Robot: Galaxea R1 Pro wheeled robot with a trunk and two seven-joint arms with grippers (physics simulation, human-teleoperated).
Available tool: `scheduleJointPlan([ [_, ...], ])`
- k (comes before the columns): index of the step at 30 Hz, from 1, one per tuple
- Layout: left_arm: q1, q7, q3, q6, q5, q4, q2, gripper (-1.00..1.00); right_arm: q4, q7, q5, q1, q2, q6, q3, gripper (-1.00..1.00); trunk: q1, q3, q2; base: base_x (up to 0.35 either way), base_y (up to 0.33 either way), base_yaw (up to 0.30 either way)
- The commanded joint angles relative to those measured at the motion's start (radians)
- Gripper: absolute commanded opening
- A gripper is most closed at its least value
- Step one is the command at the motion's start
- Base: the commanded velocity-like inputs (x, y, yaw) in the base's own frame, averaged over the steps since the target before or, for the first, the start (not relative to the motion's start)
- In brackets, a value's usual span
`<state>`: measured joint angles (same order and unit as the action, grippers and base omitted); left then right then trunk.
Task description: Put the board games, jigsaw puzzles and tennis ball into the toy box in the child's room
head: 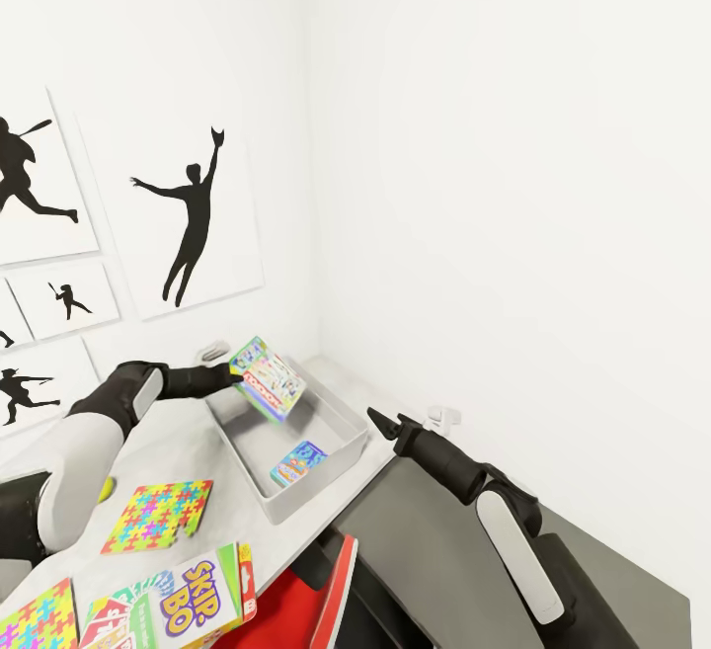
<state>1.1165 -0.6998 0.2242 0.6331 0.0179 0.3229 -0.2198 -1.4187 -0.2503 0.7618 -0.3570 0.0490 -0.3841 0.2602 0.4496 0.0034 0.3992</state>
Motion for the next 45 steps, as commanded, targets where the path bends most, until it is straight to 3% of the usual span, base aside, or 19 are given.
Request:
scheduleJointPlan([
  [1, 0.000, -0.002, 0.003, -0.003, 0.003, 0.000, 0.000, -1.00, 0.000, 0.000, 0.007, 0.000, 0.000, -0.004, 0.001, 1.00, 0.000, 0.000, 0.001, 0.000, 0.000, 0.000],
  [6, 0.000, 0.002, -0.001, -0.021, 0.009, 0.000, 0.000, -1.00, 0.000, 0.000, 0.007, 0.000, 0.000, -0.004, 0.001, 1.00, 0.000, 0.000, 0.001, 0.000, 0.000, 0.000],
  [13, 0.000, 0.037, 0.000, -0.060, 0.060, -0.001, 0.002, -1.00, 0.001, 0.000, 0.007, 0.000, 0.000, -0.004, 0.001, 1.00, 0.000, 0.000, 0.001, 0.000, 0.000, 0.000],
  [24, 0.000, 0.038, 0.000, -0.073, 0.069, -0.019, 0.002, -1.00, 0.001, 0.001, 0.007, 0.000, 0.000, -0.003, 0.001, 1.00, 0.000, 0.000, 0.001, 0.000, 0.000, 0.000],
  [30, 0.000, 0.012, -0.001, -0.067, 0.067, -0.029, -0.005, -1.00, -0.018, 0.000, 0.007, 0.000, 0.002, -0.005, 0.001, 1.00, 0.000, 0.000, 0.001, 0.000, 0.000, 0.000],
  [37, 0.000, -0.085, 0.001, -0.043, 0.067, -0.030, -0.008, -1.00, -0.128, 0.002, 0.009, 0.032, 0.046, -0.018, 0.002, 1.00, 0.000, 0.000, 0.001, 0.000, 0.000, 0.000],
  [45, 0.000, -0.093, 0.007, 0.010, 0.067, -0.029, -0.005, -1.00, -0.144, 0.003, 0.010, 0.038, 0.052, -0.078, -0.004, 1.00, 0.000, -0.002, 0.001, 0.000, 0.000, 0.000],
])
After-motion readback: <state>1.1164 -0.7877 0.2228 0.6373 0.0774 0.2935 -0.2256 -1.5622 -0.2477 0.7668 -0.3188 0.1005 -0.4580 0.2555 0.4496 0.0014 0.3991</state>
